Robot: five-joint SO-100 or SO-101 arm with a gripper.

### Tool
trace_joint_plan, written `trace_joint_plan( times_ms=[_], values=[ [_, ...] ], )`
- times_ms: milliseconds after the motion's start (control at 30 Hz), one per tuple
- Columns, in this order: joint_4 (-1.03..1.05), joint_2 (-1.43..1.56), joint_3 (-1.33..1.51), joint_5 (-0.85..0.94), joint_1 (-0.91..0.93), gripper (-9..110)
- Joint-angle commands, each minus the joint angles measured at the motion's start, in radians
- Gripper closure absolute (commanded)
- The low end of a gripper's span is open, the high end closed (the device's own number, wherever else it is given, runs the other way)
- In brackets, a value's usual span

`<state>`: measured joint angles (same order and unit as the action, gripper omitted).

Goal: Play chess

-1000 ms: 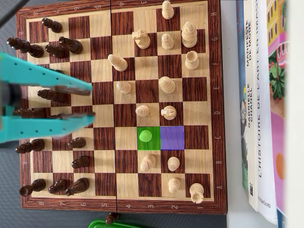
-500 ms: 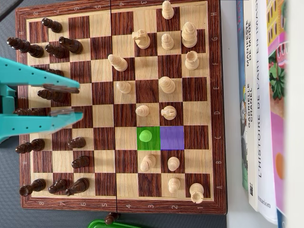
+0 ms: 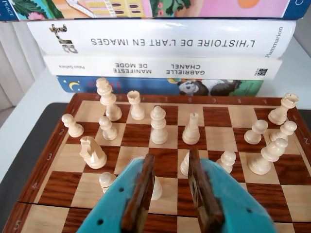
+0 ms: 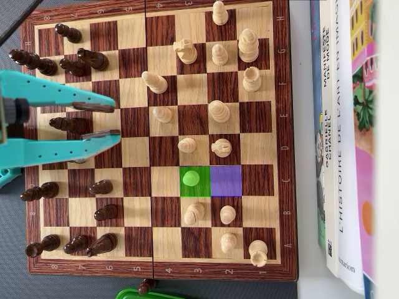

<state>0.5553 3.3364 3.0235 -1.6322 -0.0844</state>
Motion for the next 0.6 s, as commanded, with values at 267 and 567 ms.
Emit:
trace_joint_plan(
  times_ms=[267, 567],
  values=[
    [-0.301, 0.012, 0.084, 0.008, -0.021, 89],
    [-0.583, 0.012, 0.114, 0.008, -0.021, 89]
  ],
)
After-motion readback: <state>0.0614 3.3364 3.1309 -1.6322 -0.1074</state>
